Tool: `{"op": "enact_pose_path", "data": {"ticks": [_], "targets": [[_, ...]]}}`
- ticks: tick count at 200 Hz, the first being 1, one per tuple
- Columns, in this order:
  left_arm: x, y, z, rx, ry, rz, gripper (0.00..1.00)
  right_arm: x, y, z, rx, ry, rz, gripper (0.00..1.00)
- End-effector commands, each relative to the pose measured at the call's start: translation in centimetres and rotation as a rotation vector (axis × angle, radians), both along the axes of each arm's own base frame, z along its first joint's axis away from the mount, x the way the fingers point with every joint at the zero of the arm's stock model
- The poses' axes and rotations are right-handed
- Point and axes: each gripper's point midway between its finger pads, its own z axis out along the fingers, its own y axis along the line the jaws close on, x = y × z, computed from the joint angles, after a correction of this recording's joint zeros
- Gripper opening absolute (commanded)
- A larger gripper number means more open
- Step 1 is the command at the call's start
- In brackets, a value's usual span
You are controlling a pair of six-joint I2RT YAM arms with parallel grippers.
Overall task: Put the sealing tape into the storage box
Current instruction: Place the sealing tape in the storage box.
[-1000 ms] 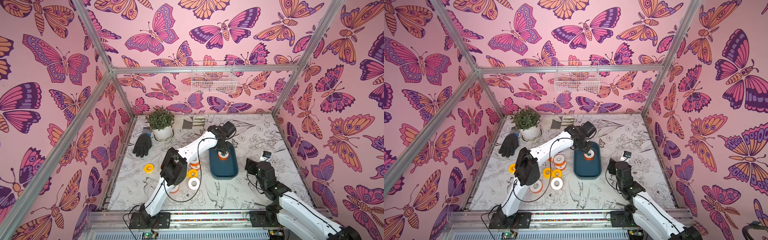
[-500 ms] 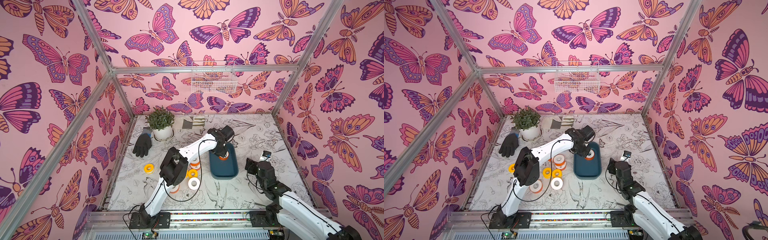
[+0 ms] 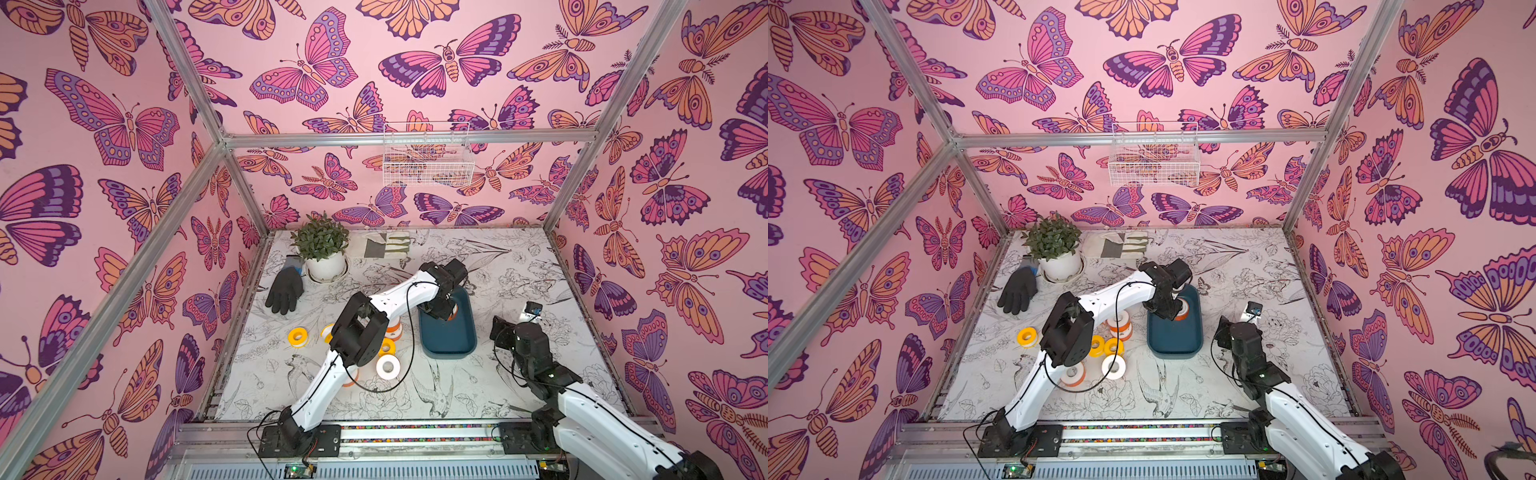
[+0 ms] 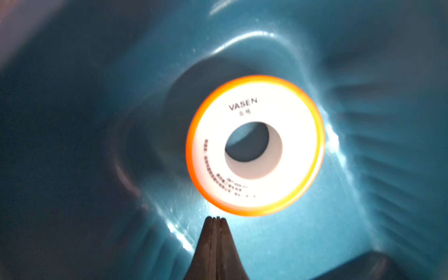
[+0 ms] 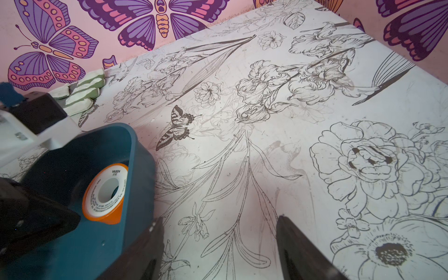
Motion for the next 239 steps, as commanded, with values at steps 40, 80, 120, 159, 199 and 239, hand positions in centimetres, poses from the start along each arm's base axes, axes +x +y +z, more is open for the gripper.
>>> {"op": "enact_pose_path", "data": {"ticks": [40,80,120,159,199,239], "targets": [[1.1,-0.5,-1.3,0.001,0.012,0.008,0.00,0.4,0.1,1.1,-0.003,-0.015,-0.010,0.76],[1.5,-1.1,-1.6,-0.015,0.013,0.006,0.00,0.4,0.1,1.0,-0.006,-0.014,-0.010,0.76],[1.9,-1.0,-1.1,-0.015,-0.003,0.010,0.05,0.4,0.1,1.1,-0.006,-0.015,-0.009,0.76],[1.6,-1.2,0.7,-0.045,-0.012,0.000,0.09,0.4,0.1,1.1,-0.008,-0.014,-0.008,0.77],[1.0,-0.5,5.1,-0.089,-0.056,0.008,0.21,0.4,0.0,1.1,-0.010,-0.012,-0.010,0.77],[-0.7,1.9,11.1,-0.129,-0.134,0.027,0.28,0.4,-0.1,1.1,-0.008,-0.014,-0.020,0.77]]}}
